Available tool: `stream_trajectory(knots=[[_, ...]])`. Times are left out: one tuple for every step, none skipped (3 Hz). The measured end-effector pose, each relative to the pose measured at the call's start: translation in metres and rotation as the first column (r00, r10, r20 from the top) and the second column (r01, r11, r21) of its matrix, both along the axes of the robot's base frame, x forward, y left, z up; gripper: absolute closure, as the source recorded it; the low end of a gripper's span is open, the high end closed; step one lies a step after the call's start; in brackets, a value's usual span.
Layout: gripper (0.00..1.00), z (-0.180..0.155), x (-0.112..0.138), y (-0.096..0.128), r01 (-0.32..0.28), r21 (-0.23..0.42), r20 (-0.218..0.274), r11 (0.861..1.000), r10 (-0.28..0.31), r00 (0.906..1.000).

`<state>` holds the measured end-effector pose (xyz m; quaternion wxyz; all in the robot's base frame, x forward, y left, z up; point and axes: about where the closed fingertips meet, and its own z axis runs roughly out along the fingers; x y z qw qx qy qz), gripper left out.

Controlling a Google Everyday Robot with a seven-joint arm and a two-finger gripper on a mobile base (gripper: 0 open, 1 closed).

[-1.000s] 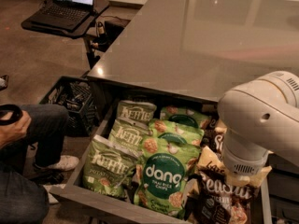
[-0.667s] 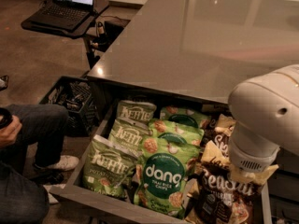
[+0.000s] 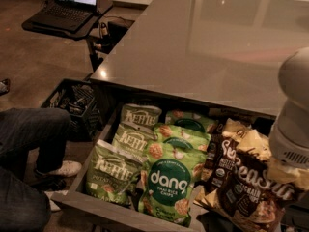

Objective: Pick brown chip bag from top drawer and place on counter

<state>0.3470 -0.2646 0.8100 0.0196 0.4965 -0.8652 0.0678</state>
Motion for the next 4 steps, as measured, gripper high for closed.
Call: stream_trajectory(knots=[[1.00, 0.041, -0.006, 0.000, 0.009, -0.012, 0.002, 1.000, -0.009, 1.0000], [1.00, 0.080, -0.010, 0.015, -0.008, -0.006, 0.008, 1.000, 0.008, 0.9999], [1.00, 0.110, -0.014, 0.039, -0.050, 0.006, 0.026, 0.999, 0.050, 0.9984], [1.00, 0.137, -0.017, 0.062, -0.097, 0.027, 0.066, 0.995, 0.095, 0.9933]])
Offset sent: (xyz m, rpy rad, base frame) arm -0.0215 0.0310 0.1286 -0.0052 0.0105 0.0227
